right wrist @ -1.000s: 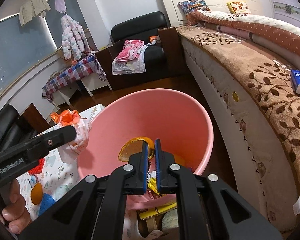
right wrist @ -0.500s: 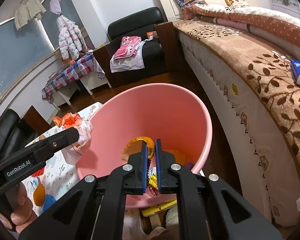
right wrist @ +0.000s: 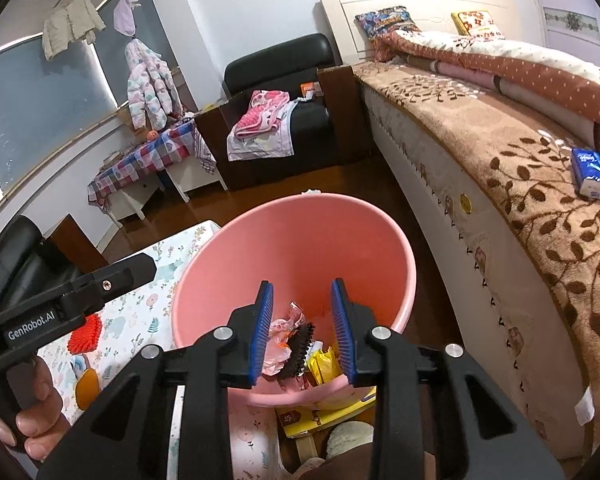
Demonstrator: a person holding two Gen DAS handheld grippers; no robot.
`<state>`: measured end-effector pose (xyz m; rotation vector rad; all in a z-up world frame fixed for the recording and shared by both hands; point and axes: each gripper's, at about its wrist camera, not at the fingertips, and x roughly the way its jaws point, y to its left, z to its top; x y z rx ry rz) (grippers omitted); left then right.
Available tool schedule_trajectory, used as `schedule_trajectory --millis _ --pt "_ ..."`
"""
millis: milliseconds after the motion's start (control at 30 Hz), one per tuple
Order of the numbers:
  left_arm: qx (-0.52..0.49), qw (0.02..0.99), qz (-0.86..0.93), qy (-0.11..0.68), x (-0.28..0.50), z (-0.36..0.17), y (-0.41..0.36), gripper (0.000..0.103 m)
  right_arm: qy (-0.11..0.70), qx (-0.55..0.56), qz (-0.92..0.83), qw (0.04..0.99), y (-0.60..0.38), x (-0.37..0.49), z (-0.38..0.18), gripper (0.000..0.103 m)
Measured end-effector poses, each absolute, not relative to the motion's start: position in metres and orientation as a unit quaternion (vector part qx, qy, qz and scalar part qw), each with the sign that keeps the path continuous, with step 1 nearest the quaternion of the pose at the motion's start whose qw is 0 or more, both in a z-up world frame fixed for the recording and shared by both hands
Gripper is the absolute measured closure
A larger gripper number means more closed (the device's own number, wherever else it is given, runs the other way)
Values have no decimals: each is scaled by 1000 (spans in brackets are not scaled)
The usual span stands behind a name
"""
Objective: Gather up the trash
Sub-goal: 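Move both open tools back over the table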
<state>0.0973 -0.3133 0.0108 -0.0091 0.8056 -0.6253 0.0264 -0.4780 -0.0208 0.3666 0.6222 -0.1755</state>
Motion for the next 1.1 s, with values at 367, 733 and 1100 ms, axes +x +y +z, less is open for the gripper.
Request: schedule_trajectory --millis 367,733,1100 --pt "-14 890 -281 358 67 41 -269 59 282 180 -57 941 -444 -4 2 72" --pt "22 907 -227 353 30 43 -198 59 275 173 -15 946 -385 -35 15 72" --pt "3 932 -158 326 9 50 -82 59 273 163 0 948 -350 -61 26 72"
